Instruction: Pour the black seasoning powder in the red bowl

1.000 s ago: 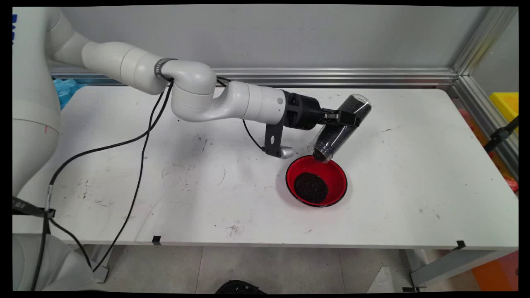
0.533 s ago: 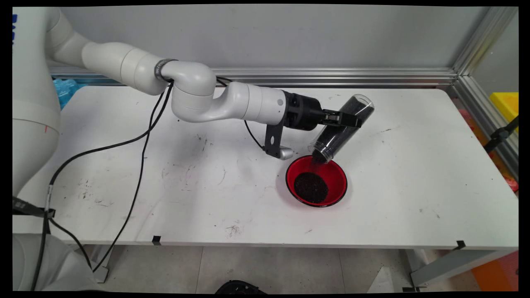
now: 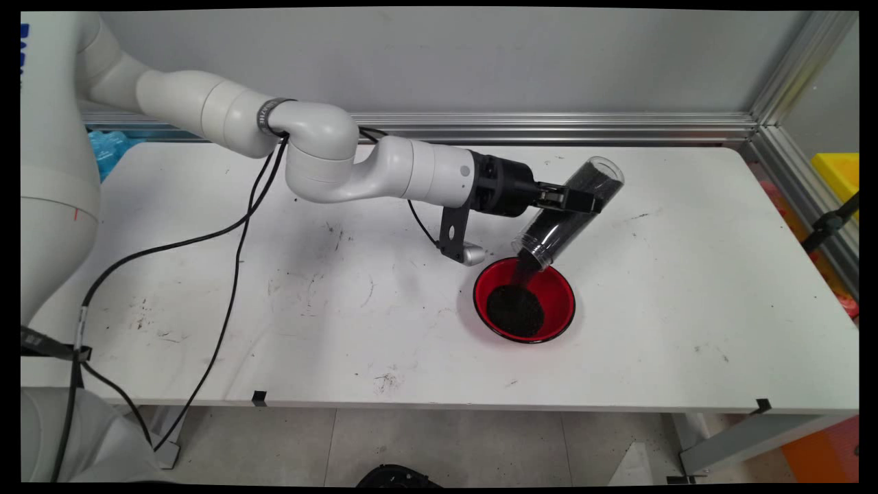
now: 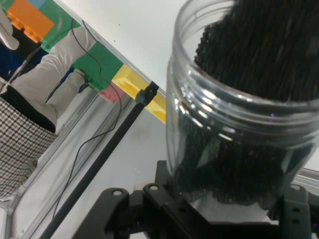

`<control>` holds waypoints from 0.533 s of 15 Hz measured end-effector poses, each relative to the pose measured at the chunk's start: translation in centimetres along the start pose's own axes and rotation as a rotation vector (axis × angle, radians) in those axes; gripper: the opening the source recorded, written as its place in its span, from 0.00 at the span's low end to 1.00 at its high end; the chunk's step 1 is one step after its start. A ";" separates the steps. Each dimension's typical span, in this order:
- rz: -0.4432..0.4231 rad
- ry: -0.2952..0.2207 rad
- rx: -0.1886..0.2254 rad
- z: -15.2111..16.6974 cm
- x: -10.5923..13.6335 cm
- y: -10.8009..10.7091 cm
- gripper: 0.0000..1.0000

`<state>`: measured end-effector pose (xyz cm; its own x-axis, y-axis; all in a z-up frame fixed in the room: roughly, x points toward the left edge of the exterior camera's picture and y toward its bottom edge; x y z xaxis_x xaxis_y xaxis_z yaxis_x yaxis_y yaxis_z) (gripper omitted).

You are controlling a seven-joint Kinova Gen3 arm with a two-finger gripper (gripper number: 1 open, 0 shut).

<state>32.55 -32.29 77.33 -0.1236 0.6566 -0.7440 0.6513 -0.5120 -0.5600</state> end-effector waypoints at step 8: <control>-0.013 0.022 -0.009 -0.1 -0.5 -2.7 0.00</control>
<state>30.97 -31.21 79.23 -0.1159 0.6755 -0.7282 0.6568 -0.4979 -0.5663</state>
